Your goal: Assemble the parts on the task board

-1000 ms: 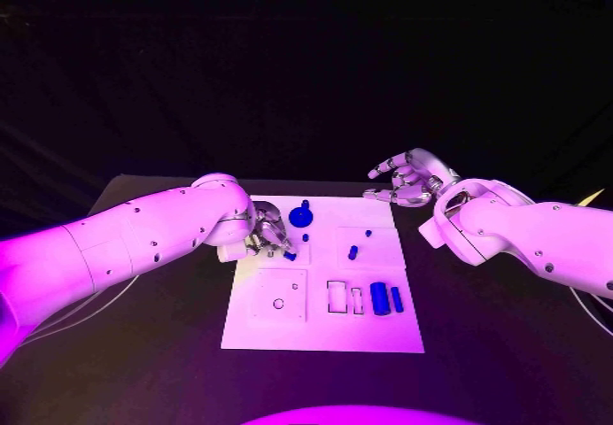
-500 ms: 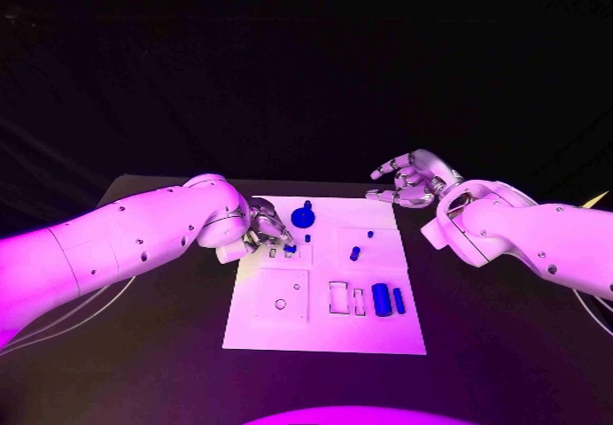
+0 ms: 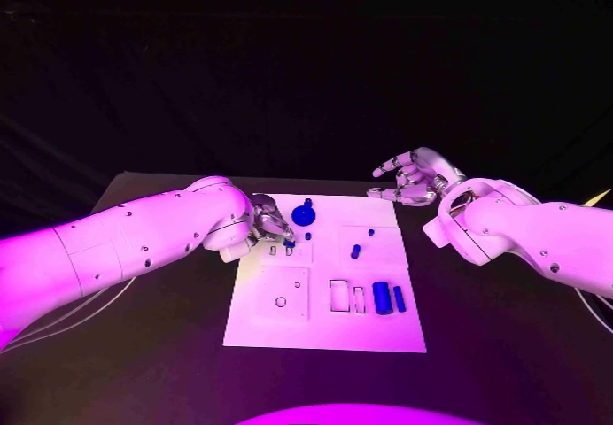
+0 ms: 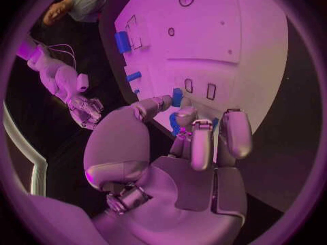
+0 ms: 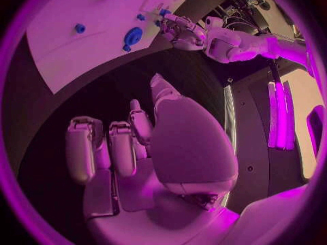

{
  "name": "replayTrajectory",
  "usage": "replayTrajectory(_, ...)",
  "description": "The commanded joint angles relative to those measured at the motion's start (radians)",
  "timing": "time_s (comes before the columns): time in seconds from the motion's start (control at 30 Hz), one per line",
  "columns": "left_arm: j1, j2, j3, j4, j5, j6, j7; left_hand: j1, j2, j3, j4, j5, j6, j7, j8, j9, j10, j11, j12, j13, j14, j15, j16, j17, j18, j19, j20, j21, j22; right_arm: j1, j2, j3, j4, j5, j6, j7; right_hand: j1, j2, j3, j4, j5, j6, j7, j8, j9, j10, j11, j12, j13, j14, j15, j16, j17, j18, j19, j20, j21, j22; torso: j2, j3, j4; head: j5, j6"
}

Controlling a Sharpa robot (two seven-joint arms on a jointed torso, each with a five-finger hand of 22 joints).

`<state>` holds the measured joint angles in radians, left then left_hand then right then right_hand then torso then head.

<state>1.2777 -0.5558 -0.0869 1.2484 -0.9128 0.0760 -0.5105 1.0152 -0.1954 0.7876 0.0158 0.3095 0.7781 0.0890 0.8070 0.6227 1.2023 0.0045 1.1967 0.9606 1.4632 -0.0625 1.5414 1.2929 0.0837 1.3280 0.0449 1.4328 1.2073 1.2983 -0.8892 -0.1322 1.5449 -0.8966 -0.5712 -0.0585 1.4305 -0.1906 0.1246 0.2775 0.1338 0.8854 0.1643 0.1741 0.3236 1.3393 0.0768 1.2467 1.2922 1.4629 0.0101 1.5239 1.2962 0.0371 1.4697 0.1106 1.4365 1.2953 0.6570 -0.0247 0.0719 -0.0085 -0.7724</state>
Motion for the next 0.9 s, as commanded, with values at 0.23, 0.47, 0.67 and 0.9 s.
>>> replayTrajectory(0.23, -0.002, 0.005, -0.004, 0.008, -0.039, 0.005, -0.003, 0.009, 0.025, 0.159, -0.057, 0.116, 0.086, -0.042, 0.045, 0.098, 0.102, -0.029, 0.035, 0.033, 0.103, -0.016, 0.022, 0.264, -0.011, 0.028, -0.008, 0.020, 0.028, 0.000, -0.001, 0.000, 0.000, -0.001, 0.002, 0.006, -0.013, 0.024, 0.020, 0.010, 0.009, -0.006, -0.003, 0.019, 0.006, -0.020, -0.001, -0.007, -0.003, 0.080, -0.010, -0.008, 0.170, -0.001, 0.036, -0.007, -0.014, 0.188, 0.001, -0.0002, -0.0008, 0.002, -0.005)
replayTrajectory(0.47, -0.003, 0.007, -0.008, 0.011, -0.049, 0.027, -0.007, 0.004, 0.027, 0.157, -0.054, 0.119, 0.095, -0.046, 0.046, 0.102, 0.112, -0.033, 0.040, 0.042, 0.105, -0.019, 0.025, 0.269, -0.012, 0.033, -0.011, 0.022, 0.035, 0.000, -0.001, 0.000, 0.001, -0.001, 0.003, 0.007, -0.013, 0.024, 0.020, 0.010, 0.009, -0.006, -0.003, 0.019, 0.006, -0.020, -0.001, -0.007, -0.003, 0.080, -0.010, -0.008, 0.170, -0.001, 0.036, -0.007, -0.014, 0.188, 0.001, -0.0003, -0.0008, 0.002, -0.007)
replayTrajectory(0.67, -0.004, 0.009, -0.011, 0.007, -0.059, 0.033, -0.009, 0.001, 0.029, 0.155, -0.052, 0.121, 0.101, -0.049, 0.047, 0.104, 0.118, -0.036, 0.043, 0.048, 0.105, -0.021, 0.025, 0.269, -0.013, 0.035, -0.012, 0.023, 0.037, -0.001, -0.001, 0.000, 0.001, -0.001, 0.003, 0.008, -0.013, 0.024, 0.020, 0.010, 0.009, -0.006, -0.003, 0.019, 0.006, -0.020, -0.001, -0.007, -0.003, 0.080, -0.010, -0.008, 0.170, -0.001, 0.036, -0.007, -0.014, 0.188, 0.001, 0.0001, -0.0010, 0.003, -0.009)
replayTrajectory(0.9, -0.005, 0.007, -0.013, 0.004, -0.084, 0.032, -0.010, 0.001, 0.030, 0.155, -0.052, 0.122, 0.102, -0.049, 0.047, 0.105, 0.119, -0.036, 0.044, 0.049, 0.105, -0.021, 0.025, 0.270, -0.013, 0.035, -0.013, 0.023, 0.037, -0.001, -0.001, 0.000, 0.000, -0.001, 0.004, 0.008, -0.013, 0.024, 0.020, 0.010, 0.009, -0.006, -0.003, 0.019, 0.006, -0.020, -0.001, -0.007, -0.003, 0.080, -0.010, -0.008, 0.170, -0.001, 0.036, -0.007, -0.014, 0.188, 0.001, 0.0001, -0.0005, 0.003, -0.009)
